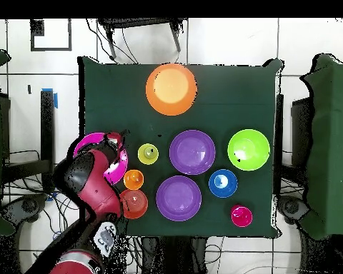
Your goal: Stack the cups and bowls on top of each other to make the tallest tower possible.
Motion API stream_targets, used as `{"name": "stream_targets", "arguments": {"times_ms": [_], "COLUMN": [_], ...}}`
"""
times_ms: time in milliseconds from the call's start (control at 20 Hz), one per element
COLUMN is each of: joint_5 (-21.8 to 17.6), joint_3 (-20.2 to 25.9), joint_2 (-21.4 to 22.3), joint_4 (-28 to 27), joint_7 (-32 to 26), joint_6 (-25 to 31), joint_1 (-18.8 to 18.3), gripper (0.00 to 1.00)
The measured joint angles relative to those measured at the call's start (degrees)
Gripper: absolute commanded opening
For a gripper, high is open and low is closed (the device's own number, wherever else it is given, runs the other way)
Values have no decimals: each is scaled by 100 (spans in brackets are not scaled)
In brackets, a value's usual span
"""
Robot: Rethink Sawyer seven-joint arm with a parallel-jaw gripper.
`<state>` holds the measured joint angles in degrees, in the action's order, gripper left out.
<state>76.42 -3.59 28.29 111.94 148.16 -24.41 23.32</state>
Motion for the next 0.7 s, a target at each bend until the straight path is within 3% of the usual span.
{"name": "stream_targets", "arguments": {"times_ms": [150,350,500,700], "joint_5": [1370,2289,2549,2410], "joint_3": [431,992,1307,1441], "joint_2": [262,564,739,804], "joint_4": [83,174,225,231], "joint_7": [-336,-969,-1549,-2069], "joint_6": [-55,-323,-551,-730], "joint_1": [-22,-283,-484,-578], "gripper": [100,100,100,100]}}
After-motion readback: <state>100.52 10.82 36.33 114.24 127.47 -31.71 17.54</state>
